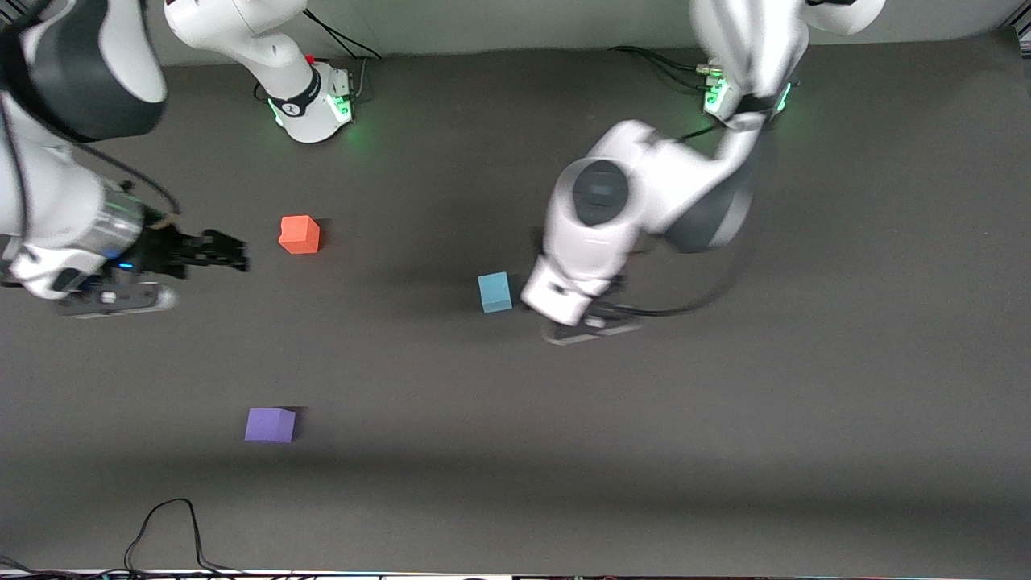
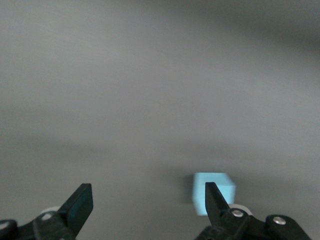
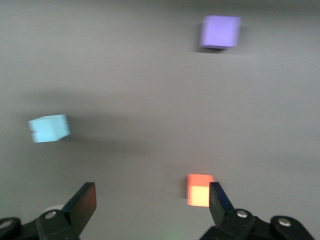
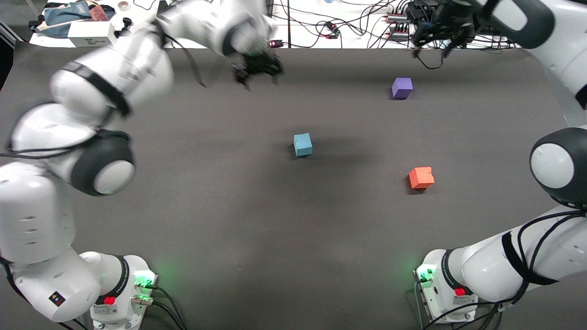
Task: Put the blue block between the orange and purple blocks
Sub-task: 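Retract the left gripper while the right gripper reaches the blue cube, then close the right gripper on the blue cube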
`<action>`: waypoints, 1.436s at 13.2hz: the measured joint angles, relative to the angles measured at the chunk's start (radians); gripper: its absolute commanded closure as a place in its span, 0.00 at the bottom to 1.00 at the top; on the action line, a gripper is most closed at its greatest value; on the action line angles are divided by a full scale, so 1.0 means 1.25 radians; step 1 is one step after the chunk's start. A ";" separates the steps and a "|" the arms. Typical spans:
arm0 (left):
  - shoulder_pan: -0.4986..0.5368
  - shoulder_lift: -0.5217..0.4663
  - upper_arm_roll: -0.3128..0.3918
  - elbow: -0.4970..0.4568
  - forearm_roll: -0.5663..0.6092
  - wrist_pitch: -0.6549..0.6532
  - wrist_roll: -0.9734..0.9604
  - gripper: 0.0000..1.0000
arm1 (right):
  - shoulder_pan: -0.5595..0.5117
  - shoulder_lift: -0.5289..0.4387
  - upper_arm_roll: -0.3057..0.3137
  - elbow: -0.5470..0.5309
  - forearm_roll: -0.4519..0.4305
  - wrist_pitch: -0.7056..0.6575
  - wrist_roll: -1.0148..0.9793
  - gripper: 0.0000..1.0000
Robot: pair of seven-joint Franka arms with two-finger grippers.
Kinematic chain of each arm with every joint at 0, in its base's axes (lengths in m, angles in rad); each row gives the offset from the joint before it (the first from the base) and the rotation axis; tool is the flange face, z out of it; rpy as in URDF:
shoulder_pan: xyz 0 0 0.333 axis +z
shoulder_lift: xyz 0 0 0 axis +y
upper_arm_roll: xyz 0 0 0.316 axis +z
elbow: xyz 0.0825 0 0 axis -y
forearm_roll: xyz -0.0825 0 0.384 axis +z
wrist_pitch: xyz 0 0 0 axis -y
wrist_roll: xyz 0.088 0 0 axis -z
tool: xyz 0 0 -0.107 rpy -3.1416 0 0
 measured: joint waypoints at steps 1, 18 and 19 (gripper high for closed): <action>0.060 -0.046 0.001 -0.025 -0.003 -0.048 0.075 0.00 | 0.036 0.024 0.001 0.001 0.023 0.023 0.017 0.00; 0.423 -0.391 -0.006 -0.250 0.082 -0.208 0.560 0.00 | 0.402 0.383 0.003 -0.131 0.134 0.601 0.226 0.00; 0.423 -0.397 -0.007 -0.249 0.082 -0.208 0.561 0.00 | 0.408 0.385 0.003 -0.151 0.140 0.629 0.234 0.00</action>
